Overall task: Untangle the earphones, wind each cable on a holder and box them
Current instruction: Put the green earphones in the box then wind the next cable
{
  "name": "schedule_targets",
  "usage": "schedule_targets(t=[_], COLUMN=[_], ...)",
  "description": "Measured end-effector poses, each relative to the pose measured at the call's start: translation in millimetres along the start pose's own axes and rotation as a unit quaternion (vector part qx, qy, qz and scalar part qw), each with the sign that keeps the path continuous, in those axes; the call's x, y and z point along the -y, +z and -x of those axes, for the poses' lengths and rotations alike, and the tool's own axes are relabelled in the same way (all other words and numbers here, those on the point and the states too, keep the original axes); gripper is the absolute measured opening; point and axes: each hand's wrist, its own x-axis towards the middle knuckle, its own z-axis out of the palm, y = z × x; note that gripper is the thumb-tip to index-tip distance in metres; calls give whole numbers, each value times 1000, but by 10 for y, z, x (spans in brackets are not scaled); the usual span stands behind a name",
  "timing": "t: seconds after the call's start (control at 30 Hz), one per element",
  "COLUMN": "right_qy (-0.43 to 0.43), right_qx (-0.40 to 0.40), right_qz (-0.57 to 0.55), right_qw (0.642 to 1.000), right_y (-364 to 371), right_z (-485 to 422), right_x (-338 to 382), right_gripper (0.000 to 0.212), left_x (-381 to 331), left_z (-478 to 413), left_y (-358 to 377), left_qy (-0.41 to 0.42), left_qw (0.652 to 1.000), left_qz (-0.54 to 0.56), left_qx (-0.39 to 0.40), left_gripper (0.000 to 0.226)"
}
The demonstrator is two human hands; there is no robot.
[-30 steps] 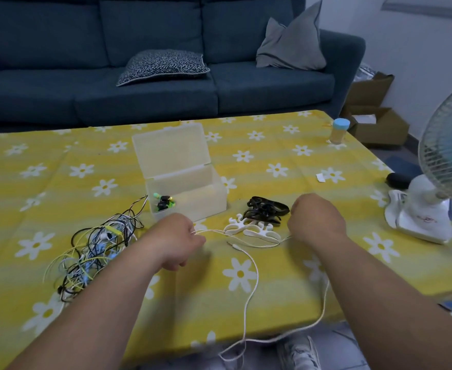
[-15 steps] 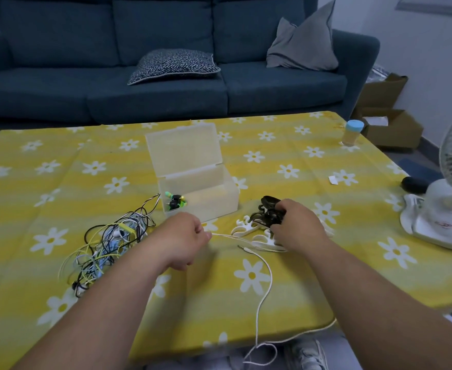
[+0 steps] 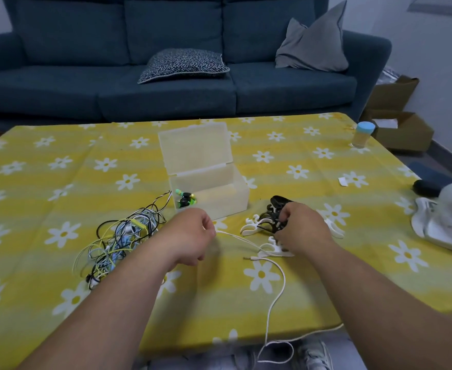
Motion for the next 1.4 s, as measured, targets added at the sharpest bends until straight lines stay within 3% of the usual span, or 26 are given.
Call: schedule_targets(t=[0.13, 0.23, 0.3, 0.37, 0.47, 0.63, 0.7, 0.8, 0.93, 1.03, 1.13, 1.2, 1.3, 1.4], right_qy=[1, -21, -49, -117, -205, -203, -197, -187, -195, -226, -232, -213, -195, -205], right_qx=[-4, -6, 76, 180, 243, 256, 212, 112, 26, 28, 63, 65, 40, 66], right_qz=[-1, -137, -321, -393, -305, -257, -242, -177, -104, -97, -145, -188, -182, -156], right_qw=[1000, 990, 943, 894, 898, 910, 926, 960, 975, 969, 960, 957, 963, 964], right_y=[-85, -169, -257, -335, -334, -244, -260, -258, -175, -138, -178, -248, -400, -483], right_z=[38, 109, 247, 388, 479, 488, 490, 508, 531, 544, 546, 520, 485, 494], right_x=[58, 177, 339, 486, 578, 604, 648, 734, 798, 822, 841, 823, 762, 705], right_gripper=[23, 11, 12, 8, 17, 12, 10, 15, 24, 27, 14, 28, 31, 33], left_x=[41, 51, 42, 17, -32, -34, -30, -11, -56, -82, -45, -2, 54, 61], left_z=[-39, -32, -20, -8, 10, -1, -23, -68, -27, -13, -58, -76, -82, -64], left_y=[-4, -40, -56, -67, -101, -177, -188, -180, -133, -69, -94, -158, -274, -354], left_qy=[-5, -8, -7, 3, 29, 43, 38, 6, -34, -11, -5, -8, -6, 18], left_qw=[998, 994, 990, 986, 977, 965, 966, 974, 955, 941, 932, 924, 904, 886], left_qz=[69, 112, 140, 168, 210, 260, 253, 214, 294, 338, 364, 381, 420, 456], left_qx=[1, 3, -2, -12, -23, -12, -36, -71, 21, 28, -7, -37, -74, -86], left_gripper=[4, 10, 14, 17, 18, 17, 15, 35, 52, 31, 15, 10, 19, 23])
